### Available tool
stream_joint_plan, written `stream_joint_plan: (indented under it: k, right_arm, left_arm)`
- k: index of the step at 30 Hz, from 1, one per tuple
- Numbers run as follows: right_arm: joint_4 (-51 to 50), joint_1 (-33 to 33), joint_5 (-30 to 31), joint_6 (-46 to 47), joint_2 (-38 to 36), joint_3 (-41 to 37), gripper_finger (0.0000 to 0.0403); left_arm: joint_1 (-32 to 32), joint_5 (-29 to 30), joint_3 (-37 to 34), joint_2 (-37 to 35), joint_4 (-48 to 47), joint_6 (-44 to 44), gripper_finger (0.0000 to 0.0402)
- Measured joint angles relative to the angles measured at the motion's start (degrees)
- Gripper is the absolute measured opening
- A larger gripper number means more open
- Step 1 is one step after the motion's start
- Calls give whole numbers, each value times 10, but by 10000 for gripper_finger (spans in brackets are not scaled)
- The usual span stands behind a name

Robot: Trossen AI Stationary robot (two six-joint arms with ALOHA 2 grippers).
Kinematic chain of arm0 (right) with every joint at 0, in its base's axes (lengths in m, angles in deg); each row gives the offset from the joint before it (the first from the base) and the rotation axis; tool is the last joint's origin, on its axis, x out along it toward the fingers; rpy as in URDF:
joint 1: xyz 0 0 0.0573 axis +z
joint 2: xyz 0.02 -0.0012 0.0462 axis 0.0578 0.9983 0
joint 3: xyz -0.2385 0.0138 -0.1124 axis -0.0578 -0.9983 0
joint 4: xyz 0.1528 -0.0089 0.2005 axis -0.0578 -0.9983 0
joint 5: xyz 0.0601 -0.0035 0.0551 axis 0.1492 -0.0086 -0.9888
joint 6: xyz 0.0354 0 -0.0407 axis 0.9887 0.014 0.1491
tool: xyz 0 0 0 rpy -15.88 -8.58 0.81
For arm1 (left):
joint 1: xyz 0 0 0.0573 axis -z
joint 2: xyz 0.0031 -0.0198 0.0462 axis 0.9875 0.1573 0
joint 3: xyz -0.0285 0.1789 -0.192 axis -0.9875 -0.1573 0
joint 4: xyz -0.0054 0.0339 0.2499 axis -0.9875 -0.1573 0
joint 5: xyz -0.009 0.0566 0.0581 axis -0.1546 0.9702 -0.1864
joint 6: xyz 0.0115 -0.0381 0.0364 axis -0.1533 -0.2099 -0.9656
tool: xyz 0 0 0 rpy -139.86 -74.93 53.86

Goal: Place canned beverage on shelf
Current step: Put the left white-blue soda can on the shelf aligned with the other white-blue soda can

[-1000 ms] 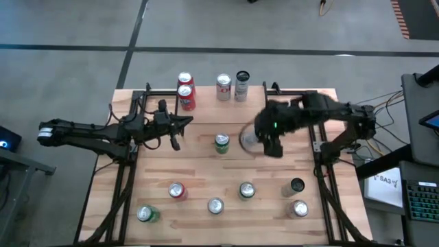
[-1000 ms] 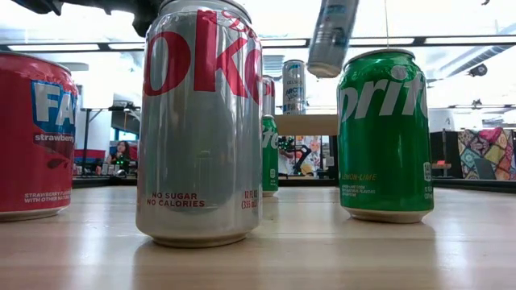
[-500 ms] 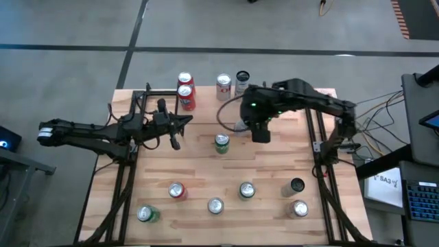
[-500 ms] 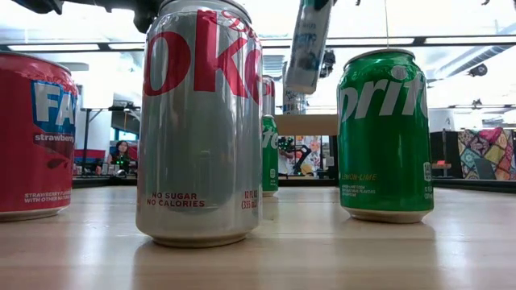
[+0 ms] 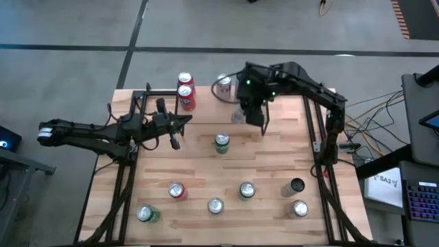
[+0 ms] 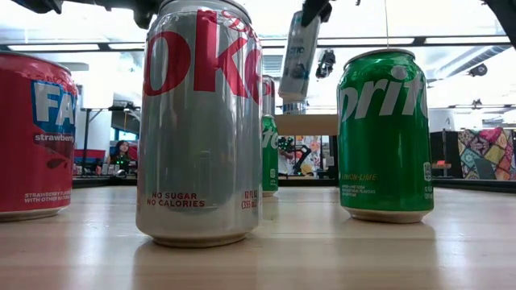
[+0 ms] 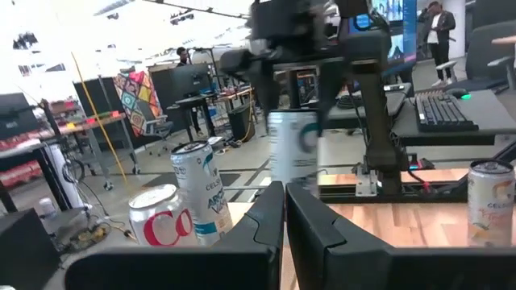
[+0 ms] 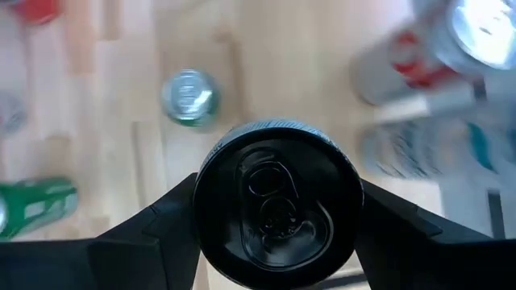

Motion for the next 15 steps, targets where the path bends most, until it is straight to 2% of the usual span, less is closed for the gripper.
stream_joint_plan:
  k: [7,15]
  right_arm:
    - [-1,-34,-10,40,-3,1,242]
    - [0,-41,-10,62,-1,1,245]
  left_arm:
    - [0,0,0,-9,2,-44,0]
    - [0,0,0,-20,4,-83,0]
